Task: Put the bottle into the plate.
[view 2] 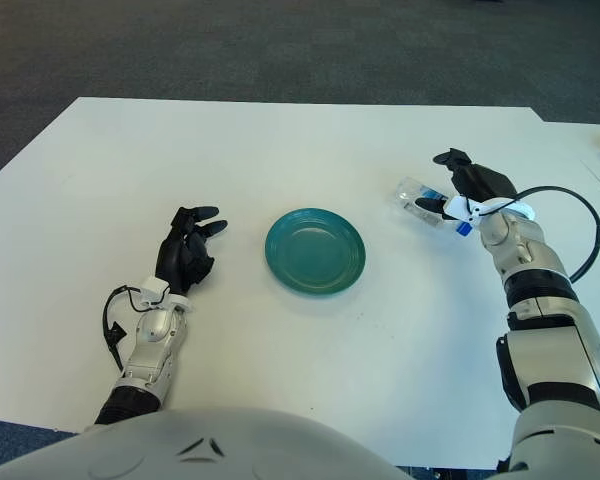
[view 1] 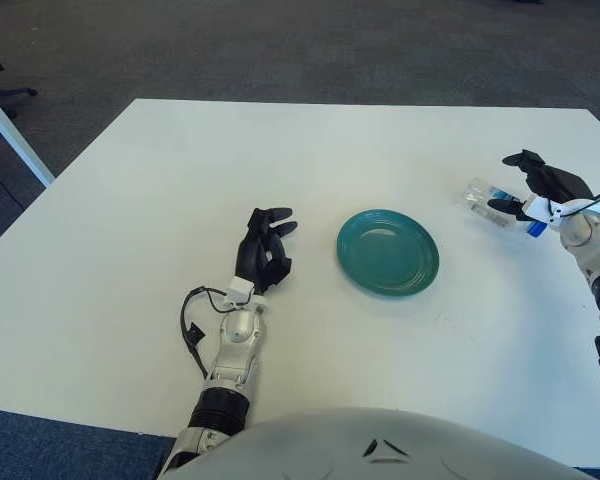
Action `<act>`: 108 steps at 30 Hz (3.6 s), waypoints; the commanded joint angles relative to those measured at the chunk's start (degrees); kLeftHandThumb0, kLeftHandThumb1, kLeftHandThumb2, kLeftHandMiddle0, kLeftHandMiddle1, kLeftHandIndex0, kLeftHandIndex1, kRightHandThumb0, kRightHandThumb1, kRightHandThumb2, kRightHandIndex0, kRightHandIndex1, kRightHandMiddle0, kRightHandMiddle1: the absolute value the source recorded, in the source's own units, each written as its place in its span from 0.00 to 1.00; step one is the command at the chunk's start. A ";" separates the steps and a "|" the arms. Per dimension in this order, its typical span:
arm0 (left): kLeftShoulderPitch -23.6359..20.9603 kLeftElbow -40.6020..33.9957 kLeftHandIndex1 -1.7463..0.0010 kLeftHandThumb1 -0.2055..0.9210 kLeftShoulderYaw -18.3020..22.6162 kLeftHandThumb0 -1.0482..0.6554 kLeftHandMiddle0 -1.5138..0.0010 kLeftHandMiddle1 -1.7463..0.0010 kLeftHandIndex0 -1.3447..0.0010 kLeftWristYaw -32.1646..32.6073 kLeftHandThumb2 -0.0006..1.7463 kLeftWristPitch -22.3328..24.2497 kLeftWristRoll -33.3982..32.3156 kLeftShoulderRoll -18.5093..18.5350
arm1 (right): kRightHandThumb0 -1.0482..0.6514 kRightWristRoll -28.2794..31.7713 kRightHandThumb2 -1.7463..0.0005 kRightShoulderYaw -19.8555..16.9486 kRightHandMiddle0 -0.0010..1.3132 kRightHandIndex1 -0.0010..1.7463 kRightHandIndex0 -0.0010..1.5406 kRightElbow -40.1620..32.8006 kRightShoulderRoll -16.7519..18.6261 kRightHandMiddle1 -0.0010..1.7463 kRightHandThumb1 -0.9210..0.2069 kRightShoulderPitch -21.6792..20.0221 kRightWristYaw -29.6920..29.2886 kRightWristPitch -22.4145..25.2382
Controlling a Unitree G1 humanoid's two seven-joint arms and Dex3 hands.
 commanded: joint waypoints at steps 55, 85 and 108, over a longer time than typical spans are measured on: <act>3.39 7.35 0.32 1.00 -4.92 0.21 0.68 0.53 0.82 5.22 0.52 -1.39 1.57 -3.75 | 0.02 -4.90 0.65 10.45 0.00 0.08 0.16 9.85 3.95 0.41 0.00 -17.44 1.64 5.51; 5.30 4.26 0.32 1.00 -6.43 0.22 0.68 0.52 0.78 6.01 0.51 -1.52 0.04 -3.11 | 0.01 -4.00 0.65 10.46 0.00 0.07 0.15 11.70 6.97 0.39 0.00 -16.29 0.30 6.85; 8.73 0.40 0.33 1.00 -5.53 0.23 0.68 0.52 0.78 3.66 0.52 -0.54 -1.41 -0.84 | 0.02 -1.58 0.67 8.73 0.00 0.07 0.18 9.35 7.86 0.41 0.00 -11.46 -1.53 5.81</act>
